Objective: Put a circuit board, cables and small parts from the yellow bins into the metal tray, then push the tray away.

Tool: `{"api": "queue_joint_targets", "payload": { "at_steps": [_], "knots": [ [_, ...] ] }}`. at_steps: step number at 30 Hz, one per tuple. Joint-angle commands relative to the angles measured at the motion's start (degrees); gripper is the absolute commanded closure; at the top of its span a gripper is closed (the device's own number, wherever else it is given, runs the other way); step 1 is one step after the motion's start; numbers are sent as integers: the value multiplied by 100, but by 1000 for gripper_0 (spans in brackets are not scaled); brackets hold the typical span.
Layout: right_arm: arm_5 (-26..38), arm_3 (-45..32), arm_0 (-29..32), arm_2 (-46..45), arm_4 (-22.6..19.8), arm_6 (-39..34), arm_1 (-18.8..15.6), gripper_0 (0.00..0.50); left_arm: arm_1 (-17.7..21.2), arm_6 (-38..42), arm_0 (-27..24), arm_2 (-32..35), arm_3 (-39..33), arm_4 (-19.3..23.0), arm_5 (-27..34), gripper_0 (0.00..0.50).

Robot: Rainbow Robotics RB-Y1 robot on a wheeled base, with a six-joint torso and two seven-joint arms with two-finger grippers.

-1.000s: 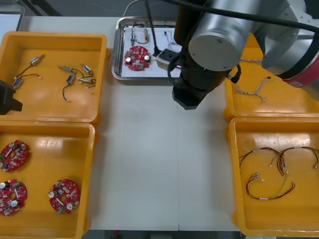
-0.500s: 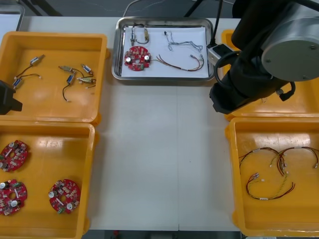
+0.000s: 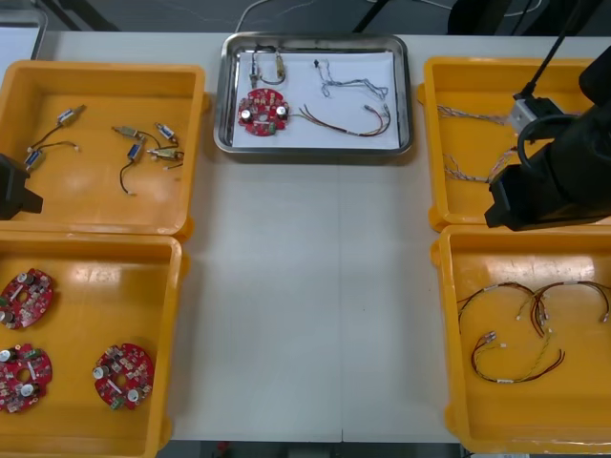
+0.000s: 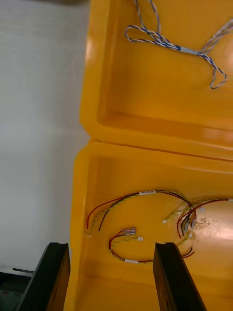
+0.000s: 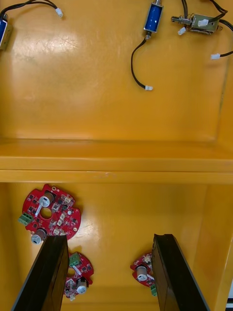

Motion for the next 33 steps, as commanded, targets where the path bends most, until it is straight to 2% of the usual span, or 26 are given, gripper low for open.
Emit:
{"api": "queue_joint_targets", "payload": {
  "at_steps": [1, 16, 19, 27, 33],
  "knots": [
    [79, -188, 412, -457, 154, -6, -373, 0, 144, 527, 85, -65, -133, -47, -17, 0],
    [167, 163, 1211, -1266, 312, 284, -444, 0, 144, 527, 85, -65, -133, -47, -17, 0],
    [123, 181, 1317, -1301, 497, 381, -408, 0, 144, 527, 85, -65, -133, -47, -17, 0],
    [-430, 278, 1695, -1327, 901, 917, -250, 0, 144, 527, 85, -65, -133, -47, -17, 0],
    [-808, 445, 1958, -1433, 980, 1093, -127, 0, 144, 527, 85, -65, -133, -47, -17, 0]
  ]
}}
